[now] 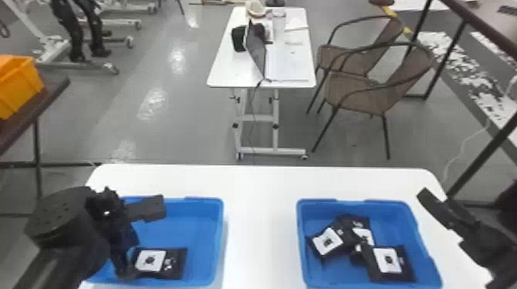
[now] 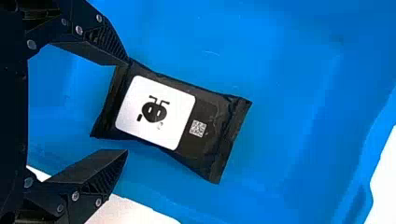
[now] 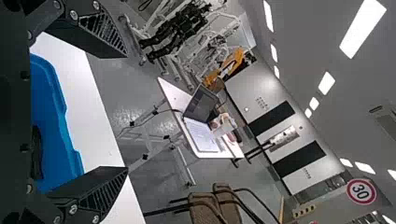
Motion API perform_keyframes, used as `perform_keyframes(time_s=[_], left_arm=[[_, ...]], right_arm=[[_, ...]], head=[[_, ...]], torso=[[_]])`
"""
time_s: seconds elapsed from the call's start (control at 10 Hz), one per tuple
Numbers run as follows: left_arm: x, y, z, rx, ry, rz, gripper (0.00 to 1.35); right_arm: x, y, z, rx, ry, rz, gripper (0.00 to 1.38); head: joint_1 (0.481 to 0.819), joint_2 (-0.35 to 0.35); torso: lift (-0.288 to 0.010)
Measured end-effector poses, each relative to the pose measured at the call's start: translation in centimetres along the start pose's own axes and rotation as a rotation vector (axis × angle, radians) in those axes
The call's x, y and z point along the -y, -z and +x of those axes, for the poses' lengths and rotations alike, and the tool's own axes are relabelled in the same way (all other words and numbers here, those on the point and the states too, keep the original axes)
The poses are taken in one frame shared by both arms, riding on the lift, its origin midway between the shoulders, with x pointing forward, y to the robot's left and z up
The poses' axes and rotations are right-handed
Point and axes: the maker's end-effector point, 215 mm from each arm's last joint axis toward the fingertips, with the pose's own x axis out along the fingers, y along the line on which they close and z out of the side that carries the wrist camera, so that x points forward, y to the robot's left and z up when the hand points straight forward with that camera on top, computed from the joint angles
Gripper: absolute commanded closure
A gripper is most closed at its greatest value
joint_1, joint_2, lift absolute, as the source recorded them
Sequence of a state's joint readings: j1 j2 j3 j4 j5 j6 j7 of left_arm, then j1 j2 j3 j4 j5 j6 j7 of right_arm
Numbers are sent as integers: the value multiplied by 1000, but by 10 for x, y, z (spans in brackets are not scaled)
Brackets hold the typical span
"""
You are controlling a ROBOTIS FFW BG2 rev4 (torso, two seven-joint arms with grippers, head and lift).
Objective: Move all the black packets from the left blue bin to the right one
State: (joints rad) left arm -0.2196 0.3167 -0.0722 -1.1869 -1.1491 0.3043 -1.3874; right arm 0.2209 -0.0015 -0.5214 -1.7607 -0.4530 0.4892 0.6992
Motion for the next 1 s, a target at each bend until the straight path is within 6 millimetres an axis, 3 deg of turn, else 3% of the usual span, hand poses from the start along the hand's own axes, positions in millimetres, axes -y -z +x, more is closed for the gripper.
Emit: perform_keyframes(time_s=[0.5, 0.9, 1.0], left_arm=[[-14, 7, 10, -8, -28, 12, 323], [-9, -6, 25, 28, 0, 31, 328], [-8, -9, 27, 34, 3, 36, 441]], right_arm=[[-5, 3, 4, 0, -19, 13, 165], [-6, 6, 6, -1, -26, 28, 153], [-7, 7, 7, -1, -28, 29, 148]], head=[[695, 61], [695, 48], [695, 44]], torso=[[0], [0], [0]])
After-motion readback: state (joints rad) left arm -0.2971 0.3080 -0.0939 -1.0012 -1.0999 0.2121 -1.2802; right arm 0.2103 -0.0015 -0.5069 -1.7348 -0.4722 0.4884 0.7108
